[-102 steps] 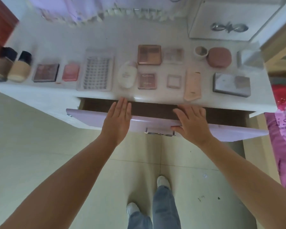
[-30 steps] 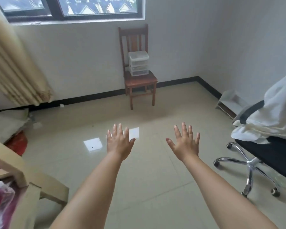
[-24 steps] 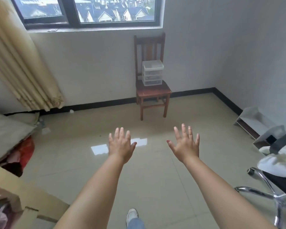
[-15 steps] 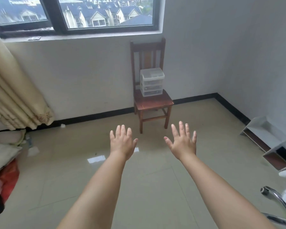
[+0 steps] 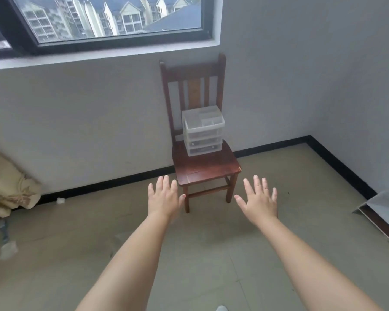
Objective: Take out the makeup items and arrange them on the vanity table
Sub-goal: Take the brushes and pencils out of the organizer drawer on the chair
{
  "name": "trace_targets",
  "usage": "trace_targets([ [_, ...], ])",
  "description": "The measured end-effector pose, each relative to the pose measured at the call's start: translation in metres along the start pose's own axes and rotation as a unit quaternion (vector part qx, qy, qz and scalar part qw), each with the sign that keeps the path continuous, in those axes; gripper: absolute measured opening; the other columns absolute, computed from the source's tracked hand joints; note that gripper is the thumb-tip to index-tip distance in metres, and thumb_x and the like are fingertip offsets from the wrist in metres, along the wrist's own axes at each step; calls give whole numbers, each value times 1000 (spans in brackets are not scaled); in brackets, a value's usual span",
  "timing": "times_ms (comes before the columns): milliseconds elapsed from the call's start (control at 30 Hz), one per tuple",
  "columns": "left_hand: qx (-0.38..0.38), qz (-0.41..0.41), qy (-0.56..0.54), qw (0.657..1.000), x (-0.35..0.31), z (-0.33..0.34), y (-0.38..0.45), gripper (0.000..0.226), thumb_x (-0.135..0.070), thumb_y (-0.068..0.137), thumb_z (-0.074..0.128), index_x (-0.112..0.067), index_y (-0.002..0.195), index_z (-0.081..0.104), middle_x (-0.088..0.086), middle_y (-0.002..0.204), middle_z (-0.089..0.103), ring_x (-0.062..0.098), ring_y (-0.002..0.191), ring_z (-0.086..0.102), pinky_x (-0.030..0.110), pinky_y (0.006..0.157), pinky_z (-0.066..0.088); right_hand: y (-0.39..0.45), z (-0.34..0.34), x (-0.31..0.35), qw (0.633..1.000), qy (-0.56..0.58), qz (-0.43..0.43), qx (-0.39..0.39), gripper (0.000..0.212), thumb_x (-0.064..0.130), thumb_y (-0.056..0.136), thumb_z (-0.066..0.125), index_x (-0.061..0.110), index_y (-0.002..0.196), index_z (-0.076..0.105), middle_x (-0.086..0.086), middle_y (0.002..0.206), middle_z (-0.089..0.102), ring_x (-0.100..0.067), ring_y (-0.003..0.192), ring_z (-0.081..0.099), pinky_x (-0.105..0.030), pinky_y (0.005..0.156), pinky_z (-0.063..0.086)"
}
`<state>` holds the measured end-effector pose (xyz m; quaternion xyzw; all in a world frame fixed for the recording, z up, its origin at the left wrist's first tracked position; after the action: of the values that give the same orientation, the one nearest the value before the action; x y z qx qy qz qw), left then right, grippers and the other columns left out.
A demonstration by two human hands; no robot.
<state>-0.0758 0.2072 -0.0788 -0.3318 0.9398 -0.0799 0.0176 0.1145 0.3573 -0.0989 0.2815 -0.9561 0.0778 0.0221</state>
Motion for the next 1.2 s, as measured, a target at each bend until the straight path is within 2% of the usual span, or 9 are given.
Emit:
trace_targets([
  [300,8,-11,-11,1000,9,5,196,57,-45,95,24,-13,142,19,11,153,11,24,142,4,46,113,9,198,6,37,999,-9,-29,35,62,54,92,25,26,145,10,-4,155,0,-23,143,-4,-47,114,2],
  [633,61,14,-7,998,20,37,404,58,-45,95,27,-12,142,20,11,153,13,24,142,7,46,113,10,386,49,74,991,26,18,127,60,49,94,26,23,145,11,-4,155,1,-22,143,-2,-45,114,3],
  [800,95,34,-21,995,1,61,475,59,-44,96,26,-12,143,16,11,154,10,25,143,4,46,114,8,457,95,84,978,92,26,187,61,49,94,27,19,145,14,-5,155,6,-23,143,1,-44,115,6],
  [900,80,24,-45,995,-10,73,509,59,-43,95,29,-12,143,18,11,153,12,25,142,6,44,114,9,501,124,93,960,194,30,198,60,43,94,35,12,143,20,-9,152,18,-24,141,14,-41,113,16],
  [967,69,26,-64,995,-15,81,524,58,-41,94,33,-10,142,22,13,152,15,26,142,9,42,114,11,524,141,99,902,360,102,215,58,35,92,44,8,140,26,-12,146,32,-26,134,31,-35,106,29],
  [1000,65,32,-71,995,-17,84,529,57,-39,94,37,-7,140,26,15,151,18,28,141,11,42,114,12,532,149,101,847,455,159,223,56,31,91,49,8,137,30,-12,140,39,-25,127,38,-32,101,33],
  [1067,50,54,-86,994,-20,88,537,54,-30,91,48,0,134,37,20,147,28,34,139,21,43,113,18,545,162,106,693,627,272,230,47,22,88,56,10,128,36,-8,125,49,-23,116,46,-32,97,35],
  [1133,36,81,-91,992,-22,91,543,49,-20,85,60,7,124,48,26,137,41,41,130,35,49,107,29,554,172,111,520,751,343,217,37,12,87,57,11,118,38,-4,105,53,-24,109,51,-37,102,35],
  [1200,31,95,-85,991,-22,96,546,50,-12,75,71,13,115,54,30,126,51,48,119,46,57,96,37,559,178,111,406,811,373,195,29,5,86,56,8,111,42,-4,94,54,-22,96,55,-39,105,36],
])
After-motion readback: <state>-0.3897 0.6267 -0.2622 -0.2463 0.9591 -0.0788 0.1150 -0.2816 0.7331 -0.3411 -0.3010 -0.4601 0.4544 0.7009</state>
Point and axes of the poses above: each hand's wrist, its own y-axis towards the middle knuckle, its own z-axis out of the palm, x = y × z, the point moved 5 cm from there along y, towards the middle knuckle
